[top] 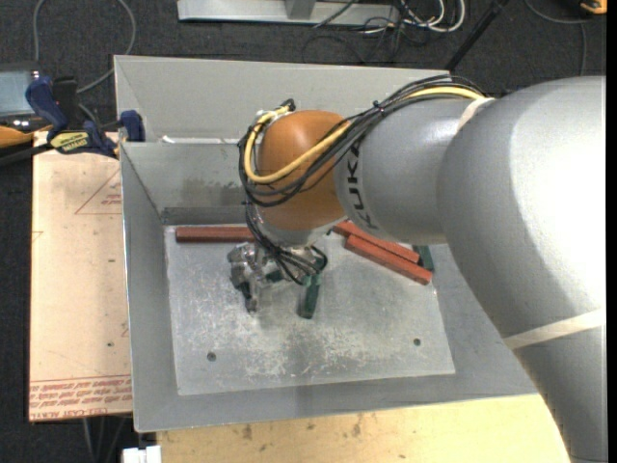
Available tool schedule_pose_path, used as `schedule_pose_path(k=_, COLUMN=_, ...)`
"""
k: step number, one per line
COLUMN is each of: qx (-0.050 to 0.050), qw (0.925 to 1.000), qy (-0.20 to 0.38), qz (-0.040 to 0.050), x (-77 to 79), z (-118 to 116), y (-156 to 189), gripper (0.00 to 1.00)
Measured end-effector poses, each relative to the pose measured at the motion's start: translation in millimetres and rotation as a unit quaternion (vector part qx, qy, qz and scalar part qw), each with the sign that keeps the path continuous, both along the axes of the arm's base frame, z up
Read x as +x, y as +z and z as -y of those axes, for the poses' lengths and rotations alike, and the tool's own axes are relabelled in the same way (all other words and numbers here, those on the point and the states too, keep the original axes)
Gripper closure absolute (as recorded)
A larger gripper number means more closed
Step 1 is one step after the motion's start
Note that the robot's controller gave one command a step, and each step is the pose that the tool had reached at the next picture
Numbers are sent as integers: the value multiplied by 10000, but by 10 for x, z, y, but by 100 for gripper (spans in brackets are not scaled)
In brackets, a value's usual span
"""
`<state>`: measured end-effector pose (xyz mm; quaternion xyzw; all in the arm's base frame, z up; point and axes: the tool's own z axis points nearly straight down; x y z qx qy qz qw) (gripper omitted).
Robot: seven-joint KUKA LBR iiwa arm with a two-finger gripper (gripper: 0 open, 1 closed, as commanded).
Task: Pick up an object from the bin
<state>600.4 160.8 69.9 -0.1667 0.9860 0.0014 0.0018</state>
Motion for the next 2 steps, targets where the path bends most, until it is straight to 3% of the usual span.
schedule_pose_path(k=2, qx=-1, qw=10000, qy=-23, qz=14, x=34, z=-17, y=808, gripper=100)
